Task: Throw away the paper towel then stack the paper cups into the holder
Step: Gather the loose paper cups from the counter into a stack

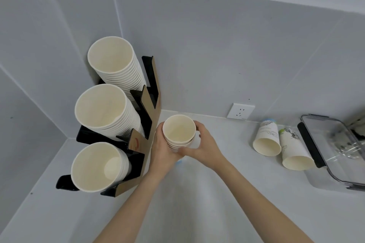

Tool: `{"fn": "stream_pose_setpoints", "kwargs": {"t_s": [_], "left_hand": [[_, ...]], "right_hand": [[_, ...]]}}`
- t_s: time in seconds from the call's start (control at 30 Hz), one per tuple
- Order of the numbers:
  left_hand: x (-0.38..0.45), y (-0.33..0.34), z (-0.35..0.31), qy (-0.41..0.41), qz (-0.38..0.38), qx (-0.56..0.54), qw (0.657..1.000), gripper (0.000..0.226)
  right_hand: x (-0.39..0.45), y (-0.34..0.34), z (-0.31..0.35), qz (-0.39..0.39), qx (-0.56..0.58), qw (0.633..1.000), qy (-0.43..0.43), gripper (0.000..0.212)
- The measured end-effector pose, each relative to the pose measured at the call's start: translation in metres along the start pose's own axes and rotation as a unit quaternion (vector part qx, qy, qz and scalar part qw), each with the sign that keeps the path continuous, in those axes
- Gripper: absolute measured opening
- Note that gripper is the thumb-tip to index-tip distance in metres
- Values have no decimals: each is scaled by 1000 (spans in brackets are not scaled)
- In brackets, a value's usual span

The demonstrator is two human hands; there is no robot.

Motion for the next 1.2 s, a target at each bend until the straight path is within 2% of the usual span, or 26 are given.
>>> {"fn": "stream_pose_setpoints", "kwargs": {"t_s": [0.23,0.37,0.43,0.57,0.67,0.77,0.83,1.0,1.1,1.2], "left_hand": [[5,9,-5,-7,9,2,1000,97],[-3,28,-18,0,43,21,999,95],[-15,44,-28,5,69,14,998,92],[-41,84,-49,18,109,-7,994,90],[-54,115,-63,23,132,-15,991,89],[-60,142,-70,11,136,-22,990,89],[-62,160,-73,4,137,-24,990,89],[-64,188,-72,-5,134,-24,991,85],[-63,195,-71,-7,129,-19,991,86],[-63,197,-69,-14,127,-13,992,87]], "right_hand": [[-10,-2,-8,20,2,999,37,68],[-18,-35,-20,27,-19,997,76,72],[-26,-67,-28,-24,-33,996,83,60],[-44,-143,-55,-178,-43,976,117,35],[-50,-193,-77,-253,-132,950,126,26],[-42,-218,-100,-215,-331,912,112,27],[-31,-225,-119,-166,-404,893,107,30],[-8,-230,-156,-76,-481,867,105,45],[1,-228,-165,-68,-508,855,79,29],[7,-233,-163,-107,-497,860,54,18]]}}
Point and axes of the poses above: each hand's wrist, its own x-axis towards the middle knuckle, its own y-axis out of the palm, z = x × y, the point moved 9 cm from there along x, towards the middle knuckle, and after that the axes turned 8 degrees about -z, right-handed, at the moved point
